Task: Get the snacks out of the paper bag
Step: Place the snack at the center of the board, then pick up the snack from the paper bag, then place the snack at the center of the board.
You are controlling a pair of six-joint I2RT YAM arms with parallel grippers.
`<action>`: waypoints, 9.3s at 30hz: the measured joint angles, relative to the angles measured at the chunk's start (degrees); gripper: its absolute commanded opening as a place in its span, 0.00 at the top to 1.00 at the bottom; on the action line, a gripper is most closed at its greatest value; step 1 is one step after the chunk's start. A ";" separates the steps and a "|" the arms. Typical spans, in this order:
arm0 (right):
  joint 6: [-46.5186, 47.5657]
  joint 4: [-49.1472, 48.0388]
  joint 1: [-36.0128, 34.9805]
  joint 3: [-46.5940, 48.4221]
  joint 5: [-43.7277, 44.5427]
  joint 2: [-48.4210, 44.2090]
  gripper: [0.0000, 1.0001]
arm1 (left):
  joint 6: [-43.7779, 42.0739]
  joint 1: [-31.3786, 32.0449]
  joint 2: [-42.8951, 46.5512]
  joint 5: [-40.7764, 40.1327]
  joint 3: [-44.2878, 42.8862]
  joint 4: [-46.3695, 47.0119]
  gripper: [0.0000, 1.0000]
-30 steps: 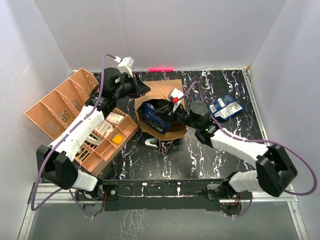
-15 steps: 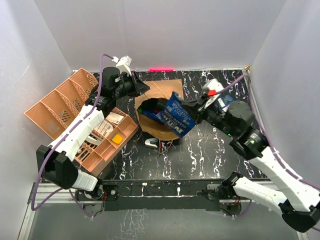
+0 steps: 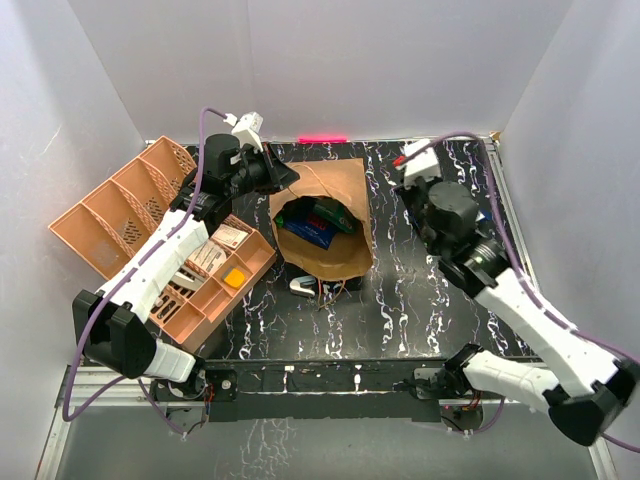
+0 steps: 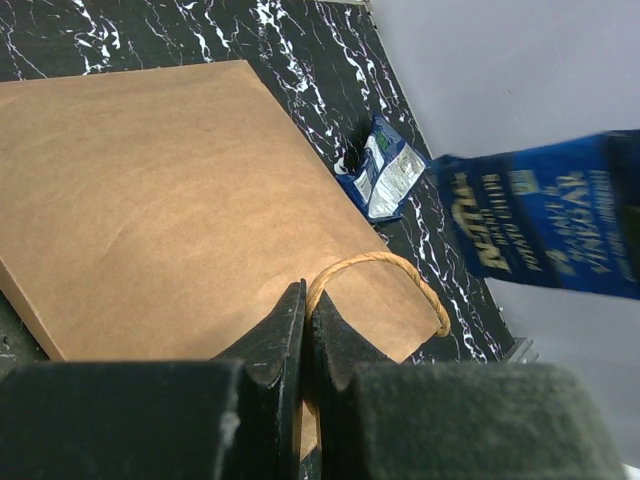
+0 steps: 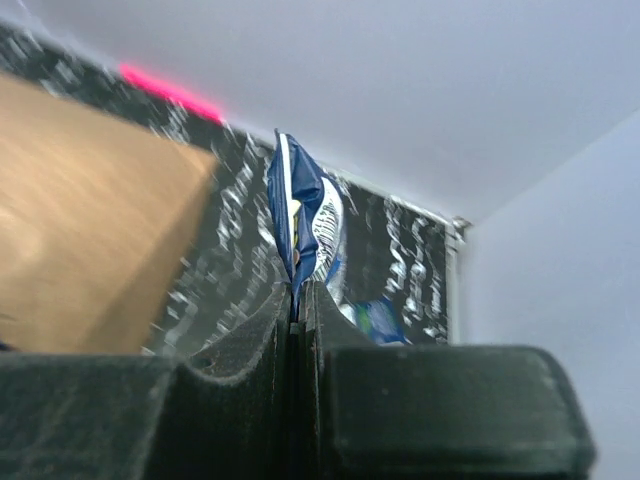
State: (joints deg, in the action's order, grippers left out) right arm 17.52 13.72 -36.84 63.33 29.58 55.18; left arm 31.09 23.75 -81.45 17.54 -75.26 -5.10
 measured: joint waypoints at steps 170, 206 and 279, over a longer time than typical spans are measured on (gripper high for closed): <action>17.73 -39.54 -7.02 -9.62 -30.42 43.93 0.93 | -2.78 -0.02 0.35 5.38 -4.68 -9.01 1.00; 0.28 21.86 -7.19 -7.69 -38.84 -27.32 0.93 | -1.90 -0.02 0.35 5.46 -3.48 -5.62 0.99; 41.77 -30.21 36.59 -29.53 -40.17 26.82 0.40 | -3.17 -0.02 3.23 6.49 -2.47 -6.10 1.00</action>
State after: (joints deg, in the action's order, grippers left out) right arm 59.29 -16.49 -0.25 33.80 -10.59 82.00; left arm 27.92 23.73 -78.22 24.03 -77.73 -11.20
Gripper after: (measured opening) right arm 0.465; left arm 0.015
